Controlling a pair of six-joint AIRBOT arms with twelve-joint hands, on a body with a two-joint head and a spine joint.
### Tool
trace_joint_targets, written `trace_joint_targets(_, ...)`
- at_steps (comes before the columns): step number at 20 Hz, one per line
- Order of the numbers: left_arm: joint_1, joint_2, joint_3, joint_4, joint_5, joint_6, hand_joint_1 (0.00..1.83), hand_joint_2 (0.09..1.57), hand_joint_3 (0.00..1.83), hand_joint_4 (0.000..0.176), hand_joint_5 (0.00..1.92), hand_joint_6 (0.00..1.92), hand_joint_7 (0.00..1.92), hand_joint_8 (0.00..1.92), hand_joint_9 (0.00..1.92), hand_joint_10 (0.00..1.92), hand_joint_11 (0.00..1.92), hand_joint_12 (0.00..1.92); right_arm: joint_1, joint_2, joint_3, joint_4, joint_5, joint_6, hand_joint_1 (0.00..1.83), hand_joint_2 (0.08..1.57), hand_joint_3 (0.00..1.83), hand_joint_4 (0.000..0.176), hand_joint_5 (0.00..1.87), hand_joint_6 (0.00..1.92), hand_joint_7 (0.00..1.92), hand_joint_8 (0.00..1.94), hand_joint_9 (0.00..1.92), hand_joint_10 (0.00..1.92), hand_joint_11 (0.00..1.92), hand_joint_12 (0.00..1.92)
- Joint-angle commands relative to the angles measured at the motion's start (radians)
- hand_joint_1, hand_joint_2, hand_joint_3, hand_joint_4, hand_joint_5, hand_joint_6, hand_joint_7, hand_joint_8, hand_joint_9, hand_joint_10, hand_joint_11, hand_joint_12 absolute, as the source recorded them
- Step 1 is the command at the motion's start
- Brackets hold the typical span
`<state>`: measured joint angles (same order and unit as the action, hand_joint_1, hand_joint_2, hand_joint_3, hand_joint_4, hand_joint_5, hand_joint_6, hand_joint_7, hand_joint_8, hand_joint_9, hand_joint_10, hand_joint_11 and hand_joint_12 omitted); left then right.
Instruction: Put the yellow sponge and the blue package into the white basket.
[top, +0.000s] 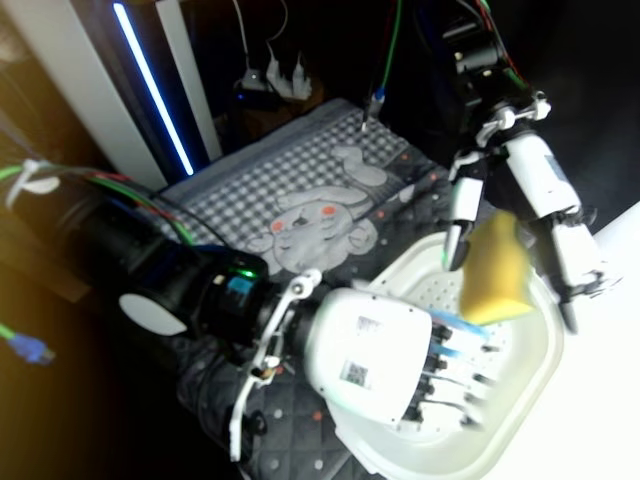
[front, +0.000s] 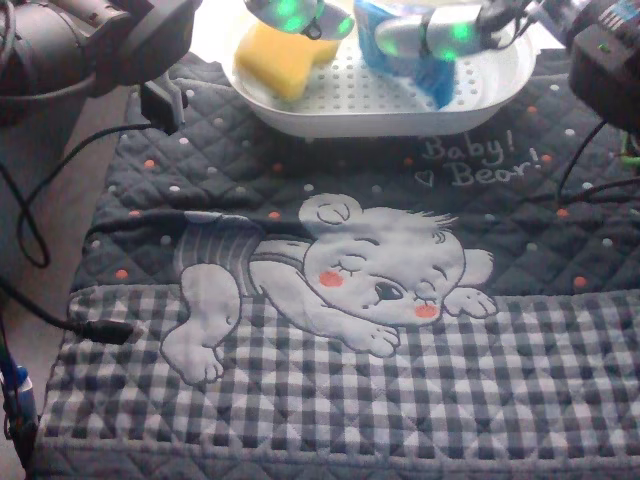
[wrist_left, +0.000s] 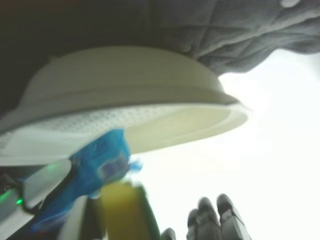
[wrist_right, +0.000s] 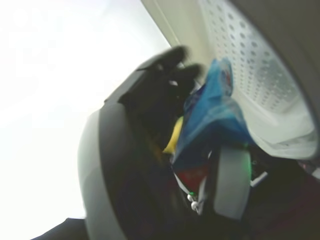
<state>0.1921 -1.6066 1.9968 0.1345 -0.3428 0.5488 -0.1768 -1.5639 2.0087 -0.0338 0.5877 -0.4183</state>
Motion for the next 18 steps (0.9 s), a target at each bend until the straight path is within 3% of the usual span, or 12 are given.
trace_joint_targets(1, -0.001, 0.013, -0.003, -0.012, -0.120, -0.007, 0.87, 0.92, 0.00, 0.174, 0.00, 0.00, 0.00, 0.00, 0.00, 0.00, 0.00, 0.00, 0.013, 0.019, 0.000, 0.020, 0.121, 0.006, 0.51, 0.95, 0.00, 0.176, 0.00, 0.00, 0.00, 0.00, 0.00, 0.00, 0.00, 0.00)
trace_joint_targets(5, 0.030, 0.064, -0.076, -0.036, -0.189, -0.008, 0.79, 0.89, 0.00, 0.176, 0.00, 0.00, 0.00, 0.00, 0.00, 0.00, 0.00, 0.00, 0.013, 0.081, -0.070, 0.020, 0.183, 0.006, 0.50, 0.93, 0.00, 0.176, 0.00, 0.00, 0.00, 0.00, 0.00, 0.00, 0.00, 0.00)
trace_joint_targets(6, 0.055, 0.119, -0.149, -0.051, -0.260, -0.008, 0.80, 0.91, 0.00, 0.176, 0.00, 0.00, 0.00, 0.00, 0.00, 0.00, 0.00, 0.00, 0.011, 0.140, -0.141, 0.018, 0.245, 0.006, 0.54, 0.93, 0.00, 0.176, 0.00, 0.00, 0.00, 0.00, 0.00, 0.00, 0.00, 0.00)
trace_joint_targets(9, 0.109, 0.217, -0.279, -0.079, -0.406, -0.007, 0.74, 0.89, 0.00, 0.166, 0.00, 0.00, 0.00, 0.00, 0.00, 0.00, 0.00, 0.00, -0.040, 0.223, -0.249, 0.021, 0.390, 0.006, 0.59, 0.94, 0.00, 0.176, 0.00, 0.00, 0.00, 0.00, 0.00, 0.00, 0.00, 0.00)
trace_joint_targets(10, 0.131, 0.247, -0.317, -0.091, -0.458, -0.001, 0.70, 0.85, 0.00, 0.176, 0.00, 0.00, 0.00, 0.00, 0.00, 0.00, 0.00, 0.00, -0.065, 0.246, -0.277, 0.027, 0.430, 0.006, 0.58, 0.90, 0.00, 0.176, 0.00, 0.00, 0.00, 0.00, 0.00, 0.00, 0.00, 0.00)
trace_joint_targets(15, 0.340, 0.483, -0.620, -0.175, -0.809, 0.082, 0.67, 0.83, 0.00, 0.176, 0.00, 0.00, 0.00, 0.00, 0.00, 0.00, 0.00, 0.00, -0.240, 0.403, -0.478, 0.064, 0.686, 0.005, 0.55, 0.95, 0.01, 0.176, 0.00, 0.00, 0.00, 0.00, 0.00, 0.00, 0.00, 0.00)
trace_joint_targets(16, 0.386, 0.524, -0.666, -0.191, -0.863, 0.100, 0.70, 0.86, 0.00, 0.176, 0.00, 0.00, 0.00, 0.00, 0.00, 0.00, 0.00, 0.00, -0.289, 0.427, -0.509, 0.083, 0.735, 0.005, 0.48, 0.88, 0.00, 0.176, 0.00, 0.00, 0.00, 0.00, 0.00, 0.00, 0.00, 0.00)
trace_joint_targets(18, 0.480, 0.591, -0.744, -0.218, -0.964, 0.117, 0.64, 0.88, 0.01, 0.176, 0.00, 0.00, 0.00, 0.00, 0.00, 0.00, 0.00, 0.00, -0.403, 0.472, -0.575, 0.123, 0.846, 0.005, 0.56, 0.99, 0.01, 0.176, 0.00, 0.00, 0.00, 0.00, 0.00, 0.00, 0.00, 0.00)
